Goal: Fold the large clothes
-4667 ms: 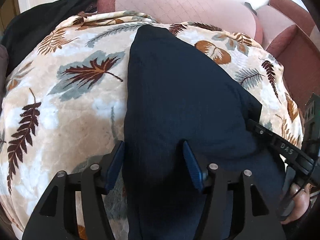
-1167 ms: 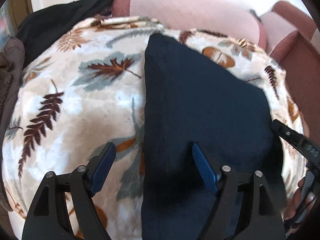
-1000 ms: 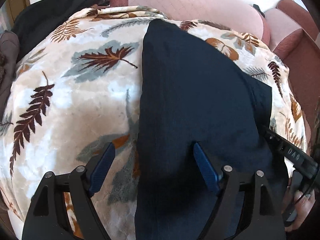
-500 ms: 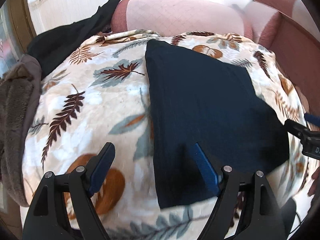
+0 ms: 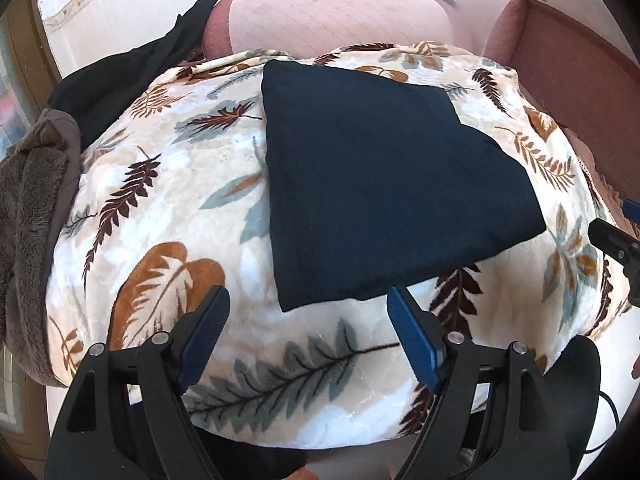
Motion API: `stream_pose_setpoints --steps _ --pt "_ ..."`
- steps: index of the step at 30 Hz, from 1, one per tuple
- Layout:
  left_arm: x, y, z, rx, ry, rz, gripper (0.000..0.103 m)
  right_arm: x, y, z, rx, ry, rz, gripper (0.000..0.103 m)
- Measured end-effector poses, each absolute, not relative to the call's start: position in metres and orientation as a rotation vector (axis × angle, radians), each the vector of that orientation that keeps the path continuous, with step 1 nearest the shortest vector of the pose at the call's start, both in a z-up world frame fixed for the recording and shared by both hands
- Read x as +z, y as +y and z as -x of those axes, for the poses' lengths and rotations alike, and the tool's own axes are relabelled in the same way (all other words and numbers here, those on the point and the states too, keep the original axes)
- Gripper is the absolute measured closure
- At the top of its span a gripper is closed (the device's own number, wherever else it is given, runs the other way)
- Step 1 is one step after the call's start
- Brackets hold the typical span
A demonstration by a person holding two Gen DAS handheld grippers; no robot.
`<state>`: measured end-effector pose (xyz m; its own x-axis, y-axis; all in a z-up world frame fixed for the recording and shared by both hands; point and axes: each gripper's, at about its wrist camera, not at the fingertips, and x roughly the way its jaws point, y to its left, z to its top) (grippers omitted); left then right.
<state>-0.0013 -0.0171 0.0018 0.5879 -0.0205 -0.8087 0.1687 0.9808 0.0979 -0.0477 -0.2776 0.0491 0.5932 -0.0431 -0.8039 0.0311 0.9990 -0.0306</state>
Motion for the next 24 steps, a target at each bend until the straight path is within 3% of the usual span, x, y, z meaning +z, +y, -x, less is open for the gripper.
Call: stream_pose_setpoints --steps 24 --pt "0.01 -0.047 0.02 -0.255 1.008 -0.106 0.022 0.04 -0.289 0.063 -0.017 0.96 -0.101 0.0"
